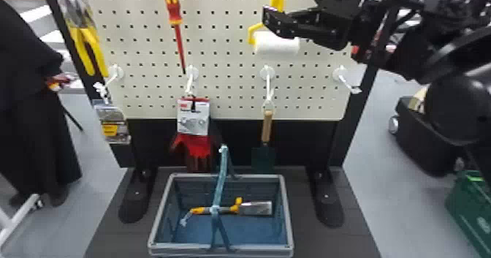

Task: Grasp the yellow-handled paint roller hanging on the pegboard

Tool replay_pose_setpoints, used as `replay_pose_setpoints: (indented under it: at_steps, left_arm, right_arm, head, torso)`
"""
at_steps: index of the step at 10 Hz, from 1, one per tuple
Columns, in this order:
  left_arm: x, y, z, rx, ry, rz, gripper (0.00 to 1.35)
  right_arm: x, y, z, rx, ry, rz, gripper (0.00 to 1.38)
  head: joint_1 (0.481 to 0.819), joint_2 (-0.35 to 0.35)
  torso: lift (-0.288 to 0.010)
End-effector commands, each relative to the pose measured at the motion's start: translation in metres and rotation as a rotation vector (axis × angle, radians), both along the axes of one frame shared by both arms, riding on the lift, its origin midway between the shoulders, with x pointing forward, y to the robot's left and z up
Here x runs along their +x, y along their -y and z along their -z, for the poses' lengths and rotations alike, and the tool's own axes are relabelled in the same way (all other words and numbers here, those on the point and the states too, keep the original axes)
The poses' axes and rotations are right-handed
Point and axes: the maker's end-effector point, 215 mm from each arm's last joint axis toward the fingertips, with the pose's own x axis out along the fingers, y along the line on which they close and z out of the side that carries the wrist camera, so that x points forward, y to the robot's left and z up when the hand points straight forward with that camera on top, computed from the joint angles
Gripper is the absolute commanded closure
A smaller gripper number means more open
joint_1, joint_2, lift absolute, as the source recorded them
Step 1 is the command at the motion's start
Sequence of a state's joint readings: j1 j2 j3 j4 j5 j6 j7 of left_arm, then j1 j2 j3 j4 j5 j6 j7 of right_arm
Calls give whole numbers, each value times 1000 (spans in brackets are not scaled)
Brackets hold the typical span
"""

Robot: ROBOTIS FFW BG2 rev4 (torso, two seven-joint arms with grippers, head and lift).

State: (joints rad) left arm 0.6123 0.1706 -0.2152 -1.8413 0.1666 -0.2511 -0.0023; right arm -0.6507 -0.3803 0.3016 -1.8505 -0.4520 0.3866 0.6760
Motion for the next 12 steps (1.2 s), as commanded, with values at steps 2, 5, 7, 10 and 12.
replay_pose_setpoints:
  at_steps: [2,5,7,10,12]
  left_arm:
    - [3,0,0,-10,7,-3,144]
    - [5,3,5,-15,4,3,144]
    - [6,3,8,-19,2,3,144]
    - [17,11,12,-20,4,22,144]
    - [21,15,15,-25,4,28,144]
  right_arm:
    - [7,2,-4,-54,15,9,272]
    - [14,6,-2,-62,3,13,266]
    - [24,13,-1,-67,-10,30,260]
    - [30,-9,12,-73,-62,-28,257]
    - [29,-20,10,-73,-54,-55,309]
  head:
    - [549,0]
    - [549,0]
    - [549,0]
    - [549,0]
    - [549,0]
  torso:
    - [-100]
    - [-100]
    - [-100]
    - [-100]
    - [-100]
